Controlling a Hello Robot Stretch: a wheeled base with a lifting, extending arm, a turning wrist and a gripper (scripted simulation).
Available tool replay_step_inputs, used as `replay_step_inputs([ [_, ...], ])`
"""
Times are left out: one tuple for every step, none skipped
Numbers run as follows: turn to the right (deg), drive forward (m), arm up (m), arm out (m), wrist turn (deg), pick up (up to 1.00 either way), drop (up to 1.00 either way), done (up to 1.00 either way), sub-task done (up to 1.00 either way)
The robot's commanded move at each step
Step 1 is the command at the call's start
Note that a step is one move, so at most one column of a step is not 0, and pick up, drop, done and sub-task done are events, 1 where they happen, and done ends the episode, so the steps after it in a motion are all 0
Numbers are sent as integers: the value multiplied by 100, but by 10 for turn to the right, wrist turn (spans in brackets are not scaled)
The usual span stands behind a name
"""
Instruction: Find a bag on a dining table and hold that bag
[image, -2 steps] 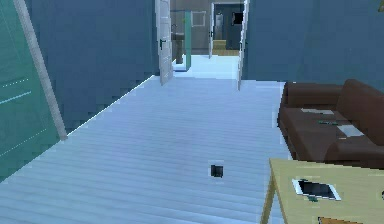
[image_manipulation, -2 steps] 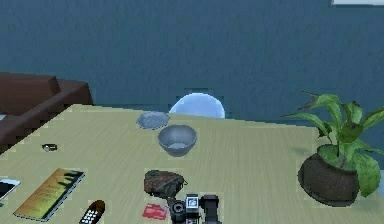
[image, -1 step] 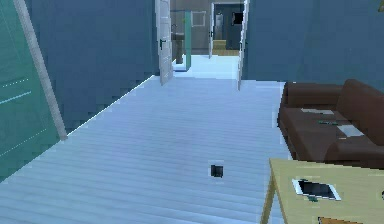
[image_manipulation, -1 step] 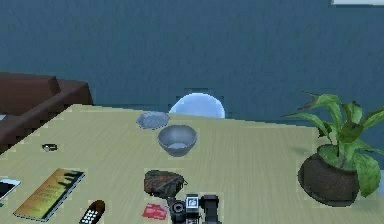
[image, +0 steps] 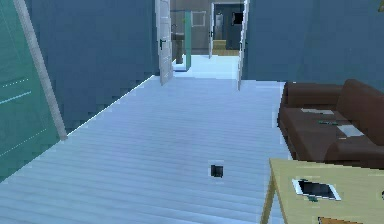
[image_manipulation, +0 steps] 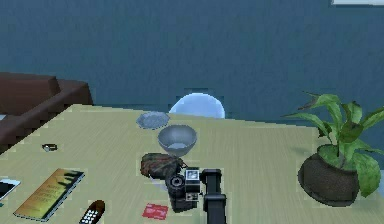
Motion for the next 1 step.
replay_step_inputs([
  [0, 0, 0, 0, 0, 0, 0, 100, 0],
])
